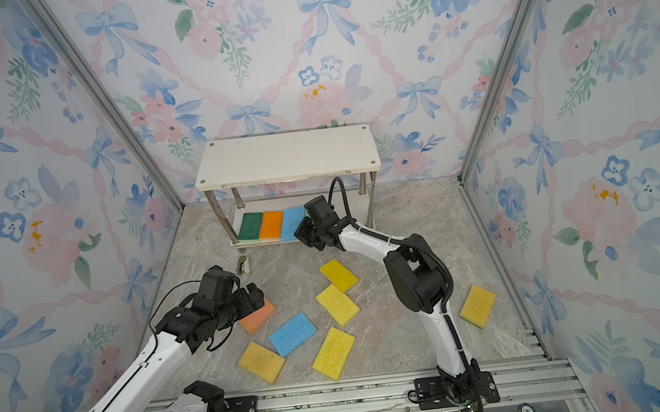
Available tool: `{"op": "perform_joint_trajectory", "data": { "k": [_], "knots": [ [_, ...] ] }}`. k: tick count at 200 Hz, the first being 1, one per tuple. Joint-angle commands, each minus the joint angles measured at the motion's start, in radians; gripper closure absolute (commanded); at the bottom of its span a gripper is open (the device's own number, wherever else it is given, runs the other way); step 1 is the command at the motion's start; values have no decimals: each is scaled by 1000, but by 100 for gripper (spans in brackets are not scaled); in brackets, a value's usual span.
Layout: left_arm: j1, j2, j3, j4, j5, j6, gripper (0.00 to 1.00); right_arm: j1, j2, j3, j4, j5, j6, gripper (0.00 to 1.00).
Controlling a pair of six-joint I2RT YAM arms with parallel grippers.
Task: Place and organize the cleaning sponges onto the shelf
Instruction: 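Carry the blue sponge beside the orange sponge while the left gripper withdraws, then open the right gripper and draw it back from the blue sponge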
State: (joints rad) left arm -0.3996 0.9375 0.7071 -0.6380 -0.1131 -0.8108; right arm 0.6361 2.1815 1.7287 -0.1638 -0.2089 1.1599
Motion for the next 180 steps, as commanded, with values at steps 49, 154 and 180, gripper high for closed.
{"op": "perform_joint_trajectory", "data": {
  "k": [49,154,180],
  "knots": [
    [-6,9,25,-18,-25,22,2,-16,53,63,-2,-26,-6,93],
    [-7,15,20,-18,-32,19,2,-26,98,114,-15,-49,-12,82],
    [-6,16,20,-18,-32,19,2,-29,104,125,-18,-50,-14,67]
  ]
}}
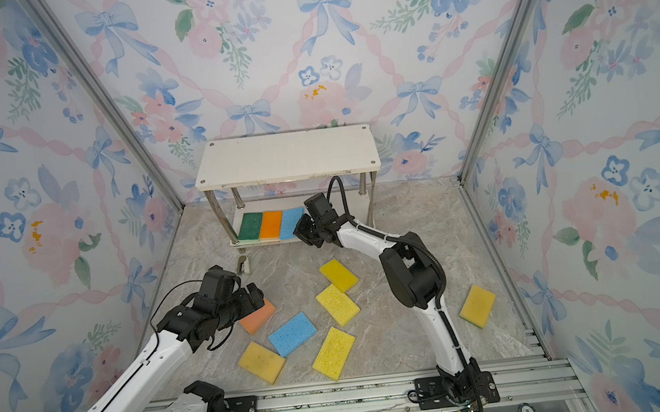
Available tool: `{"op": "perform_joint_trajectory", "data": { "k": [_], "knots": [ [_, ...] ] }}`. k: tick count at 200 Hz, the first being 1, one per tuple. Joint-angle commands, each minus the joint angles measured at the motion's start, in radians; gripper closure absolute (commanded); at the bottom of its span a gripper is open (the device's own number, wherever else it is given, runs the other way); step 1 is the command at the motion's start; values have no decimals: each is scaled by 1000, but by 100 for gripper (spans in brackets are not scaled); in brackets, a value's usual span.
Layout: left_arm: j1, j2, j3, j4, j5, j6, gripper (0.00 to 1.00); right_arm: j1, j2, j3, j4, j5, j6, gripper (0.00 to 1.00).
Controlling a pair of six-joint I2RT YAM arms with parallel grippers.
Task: Place and organize the cleaning sponges onto the shelf
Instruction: 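Open the right gripper and draw it back from the blue sponge, then move the right gripper down and grasp the thick yellow sponge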
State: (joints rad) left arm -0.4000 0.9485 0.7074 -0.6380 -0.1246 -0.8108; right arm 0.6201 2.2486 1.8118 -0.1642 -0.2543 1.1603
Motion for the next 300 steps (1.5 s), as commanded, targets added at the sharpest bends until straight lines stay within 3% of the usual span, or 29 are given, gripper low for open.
{"op": "perform_joint_trajectory", "data": {
  "k": [1,25,56,94,150,192,215,259,300],
  "knots": [
    [-6,5,19,-18,-21,19,2,-13,38,42,-19,-5,-14,66],
    [-5,5,19,-18,-20,18,2,-17,27,33,-23,-2,-19,54],
    [-4,2,16,-17,-19,15,2,-19,4,-5,-7,-4,-12,46],
    [-4,1,14,-16,-10,4,2,-19,-66,-100,16,3,-19,43],
    [-5,-2,28,-2,24,15,2,-22,-285,-299,-49,24,-112,40],
    [-8,31,3,81,144,37,2,-57,-459,-386,-421,39,-351,37],
    [-12,70,-16,161,252,38,2,-110,-532,-481,-543,-21,-498,37],
    [-43,165,-16,314,432,28,2,-166,-549,-562,-629,-120,-789,44],
    [-71,204,-17,399,473,-26,2,-191,-480,-552,-552,-124,-850,48]
  ]
}}
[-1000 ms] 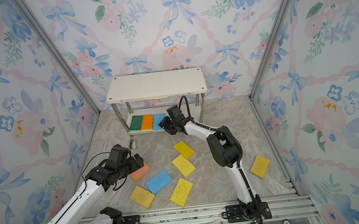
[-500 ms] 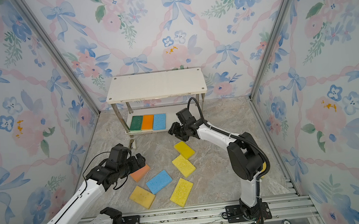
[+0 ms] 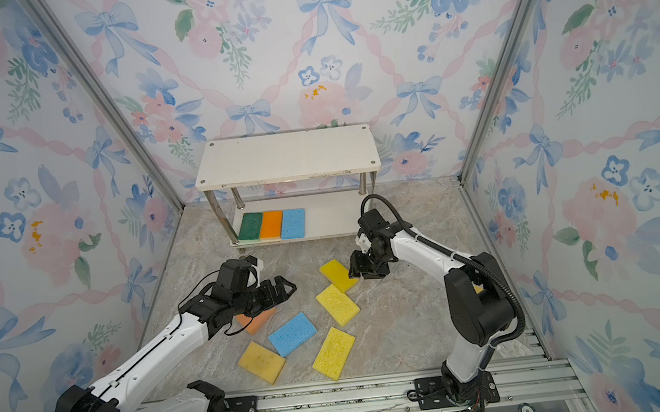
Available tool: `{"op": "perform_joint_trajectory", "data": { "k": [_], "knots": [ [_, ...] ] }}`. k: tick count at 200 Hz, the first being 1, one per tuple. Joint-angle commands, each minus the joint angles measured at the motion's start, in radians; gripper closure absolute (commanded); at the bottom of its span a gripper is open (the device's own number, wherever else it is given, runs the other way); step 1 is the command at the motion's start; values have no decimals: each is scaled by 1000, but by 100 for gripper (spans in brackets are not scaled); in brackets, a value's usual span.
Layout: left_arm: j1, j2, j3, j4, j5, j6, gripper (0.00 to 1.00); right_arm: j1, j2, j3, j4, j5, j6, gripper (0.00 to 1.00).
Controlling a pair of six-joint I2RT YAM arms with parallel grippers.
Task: Place and organize the cleaning sponges onto the shelf
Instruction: 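Move the right gripper down and grasp the thick yellow sponge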
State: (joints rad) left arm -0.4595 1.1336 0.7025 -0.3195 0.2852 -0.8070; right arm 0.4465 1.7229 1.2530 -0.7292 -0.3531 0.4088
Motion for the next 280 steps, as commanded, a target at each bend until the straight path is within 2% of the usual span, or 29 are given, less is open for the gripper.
{"op": "perform_joint_trajectory", "data": {
  "k": [1,74,141,171,244,280],
  "knots": [
    [-11,20,-12,81,65,-31,2,-19,47,7,15,-26,-99,48],
    [-17,-2,-53,83,40,-70,2,-40,197,80,60,-92,-130,50],
    [-15,-20,-81,84,22,-93,2,-57,249,75,92,-126,-134,55],
    [-15,-10,-86,83,25,-96,2,-57,246,31,131,-125,-112,63],
    [-15,10,-80,85,34,-93,2,-58,160,-75,225,-113,-29,92],
    [-15,26,-61,127,53,-87,2,-57,26,-135,271,-98,66,97]
  ]
}}
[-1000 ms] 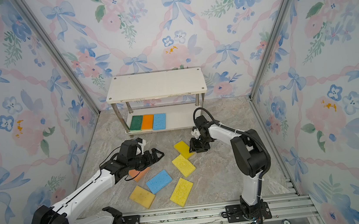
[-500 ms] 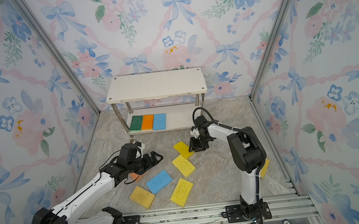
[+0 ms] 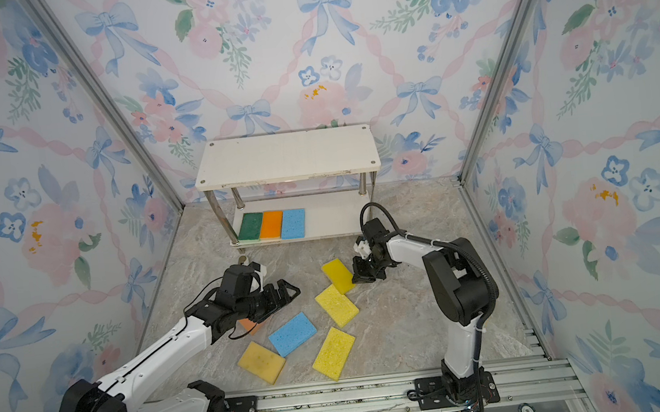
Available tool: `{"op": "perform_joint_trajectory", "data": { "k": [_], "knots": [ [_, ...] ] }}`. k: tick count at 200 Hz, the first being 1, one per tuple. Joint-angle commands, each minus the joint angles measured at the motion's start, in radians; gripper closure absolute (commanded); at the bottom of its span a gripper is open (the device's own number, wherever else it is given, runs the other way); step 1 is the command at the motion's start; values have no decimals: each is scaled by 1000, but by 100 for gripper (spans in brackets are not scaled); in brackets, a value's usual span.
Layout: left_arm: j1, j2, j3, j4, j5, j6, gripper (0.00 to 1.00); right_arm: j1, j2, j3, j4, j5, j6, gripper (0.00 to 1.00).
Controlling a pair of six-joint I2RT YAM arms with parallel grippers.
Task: Place and organize the cleaning sponges onto the shelf
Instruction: 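Move the right gripper down and grasp the thick yellow sponge, then lift the thick yellow sponge upright toward the left gripper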
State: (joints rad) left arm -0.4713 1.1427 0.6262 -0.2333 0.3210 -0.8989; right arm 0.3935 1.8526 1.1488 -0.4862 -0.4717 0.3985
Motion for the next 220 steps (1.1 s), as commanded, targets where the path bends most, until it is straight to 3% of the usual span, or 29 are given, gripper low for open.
{"op": "perform_joint_trajectory", "data": {
  "k": [1,88,139,151,168,187,208,220],
  "knots": [
    [-3,18,15,44,18,5,2,-3,-108,-32,28,21,79,97],
    [-7,150,31,585,237,-193,6,132,-345,1,-112,29,208,98],
    [-12,221,81,584,257,-191,18,234,-357,87,-172,56,220,98],
    [-13,234,80,585,253,-197,25,250,-354,100,-180,59,246,98],
    [-13,242,87,585,250,-200,47,264,-349,113,-195,67,251,97],
    [-10,230,94,565,228,-181,65,270,-349,108,-187,66,260,94],
    [0,225,103,540,228,-143,94,265,-351,107,-185,40,250,76],
    [11,232,107,539,254,-128,100,254,-361,111,-201,36,232,65]
  ]
}}
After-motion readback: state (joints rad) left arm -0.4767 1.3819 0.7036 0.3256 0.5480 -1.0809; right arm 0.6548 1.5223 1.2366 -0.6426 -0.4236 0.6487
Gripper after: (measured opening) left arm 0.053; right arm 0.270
